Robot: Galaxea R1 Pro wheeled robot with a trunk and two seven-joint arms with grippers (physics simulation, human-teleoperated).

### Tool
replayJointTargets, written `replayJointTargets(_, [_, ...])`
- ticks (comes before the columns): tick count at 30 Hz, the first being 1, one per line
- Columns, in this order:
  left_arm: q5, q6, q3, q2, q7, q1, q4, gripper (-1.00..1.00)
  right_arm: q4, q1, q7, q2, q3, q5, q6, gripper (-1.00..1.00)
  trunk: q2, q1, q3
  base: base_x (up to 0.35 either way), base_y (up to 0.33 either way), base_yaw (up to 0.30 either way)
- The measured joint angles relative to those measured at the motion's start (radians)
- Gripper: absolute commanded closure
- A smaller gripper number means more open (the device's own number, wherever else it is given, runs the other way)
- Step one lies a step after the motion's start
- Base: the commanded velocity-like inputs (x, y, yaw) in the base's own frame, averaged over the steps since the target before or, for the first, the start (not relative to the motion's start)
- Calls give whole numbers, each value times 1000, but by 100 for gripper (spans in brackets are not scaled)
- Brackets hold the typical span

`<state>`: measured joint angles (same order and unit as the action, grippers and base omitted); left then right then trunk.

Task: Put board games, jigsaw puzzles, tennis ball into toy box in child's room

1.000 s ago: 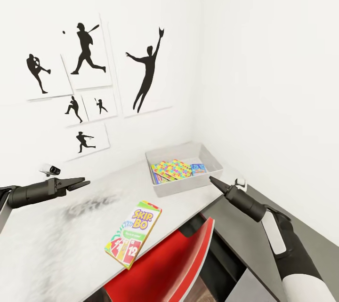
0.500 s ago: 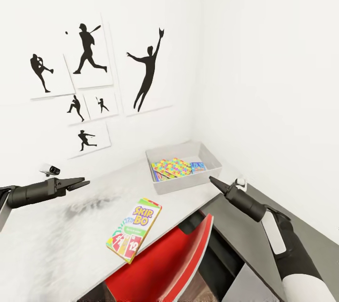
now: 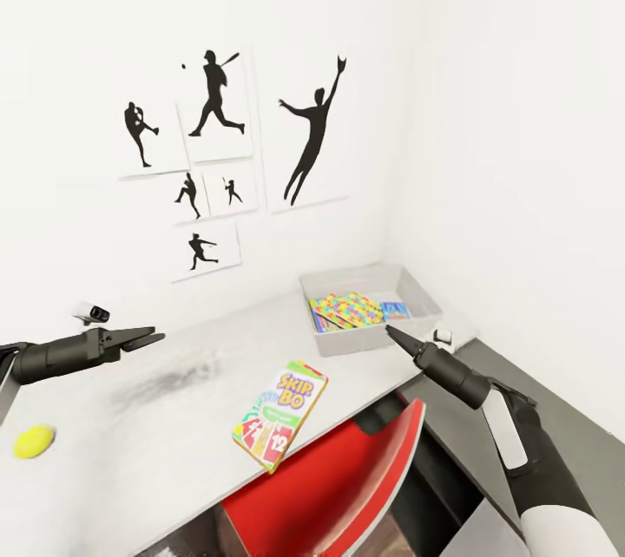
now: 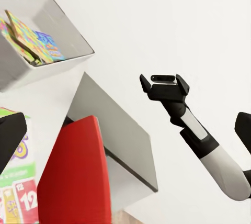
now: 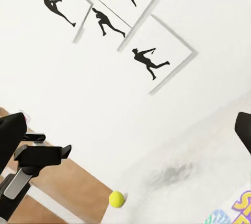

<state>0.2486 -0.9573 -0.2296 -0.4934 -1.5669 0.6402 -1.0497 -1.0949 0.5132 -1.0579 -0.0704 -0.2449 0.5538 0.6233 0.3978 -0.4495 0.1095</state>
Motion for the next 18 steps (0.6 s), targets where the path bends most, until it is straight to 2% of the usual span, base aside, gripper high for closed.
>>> replayJointTargets(9, [1, 0, -2, 1, 0, 0, 0, -100, 0, 0, 0, 0, 0, -1, 0, -100, 0, 0, 0, -32, 51, 287])
replayJointTargets(14, [0, 0, -2, 1, 0, 0, 0, -100, 0, 0, 0, 0, 0, 1, 1, -100, 0, 0, 0, -95, 173, 288])
replayJointTargets(18, [0, 0, -2, 1, 0, 0, 0, -100, 0, 0, 0, 0, 0, 0, 1, -100, 0, 0, 0, -56, 100, 159])
